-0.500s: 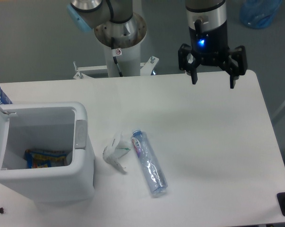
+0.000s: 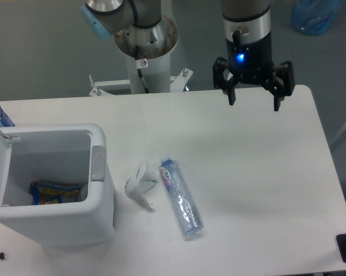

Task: Place the trash in the trash can
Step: 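Move the open gripper down over the crumpled white plastic bag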

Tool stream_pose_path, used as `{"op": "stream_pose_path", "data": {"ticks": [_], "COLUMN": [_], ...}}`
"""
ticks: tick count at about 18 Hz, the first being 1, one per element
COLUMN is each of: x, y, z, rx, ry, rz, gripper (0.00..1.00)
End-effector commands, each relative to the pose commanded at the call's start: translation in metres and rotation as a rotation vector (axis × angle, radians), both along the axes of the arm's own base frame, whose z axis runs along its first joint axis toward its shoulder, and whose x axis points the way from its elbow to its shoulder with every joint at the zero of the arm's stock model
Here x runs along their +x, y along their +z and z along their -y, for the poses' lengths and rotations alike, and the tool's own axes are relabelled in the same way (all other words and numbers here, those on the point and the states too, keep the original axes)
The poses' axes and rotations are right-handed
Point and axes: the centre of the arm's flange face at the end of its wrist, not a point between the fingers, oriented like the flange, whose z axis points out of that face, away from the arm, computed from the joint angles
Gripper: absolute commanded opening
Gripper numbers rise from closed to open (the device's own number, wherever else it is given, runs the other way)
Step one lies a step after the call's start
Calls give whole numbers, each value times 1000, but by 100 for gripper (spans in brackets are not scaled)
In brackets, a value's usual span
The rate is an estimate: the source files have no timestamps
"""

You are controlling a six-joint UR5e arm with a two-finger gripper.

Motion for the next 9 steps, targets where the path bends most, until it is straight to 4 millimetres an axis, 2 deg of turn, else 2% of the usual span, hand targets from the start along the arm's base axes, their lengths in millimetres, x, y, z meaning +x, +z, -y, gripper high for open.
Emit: {"op": "stream_pose_path", "data": {"ticks": [4, 5, 9], "x": [11, 18, 50], "y": [-30, -33, -71], "z": [-3, -8, -25], "rx": [80, 98, 95], "ry": [96, 107, 132], "rz": [29, 20, 75], "gripper": [100, 100, 100]}}
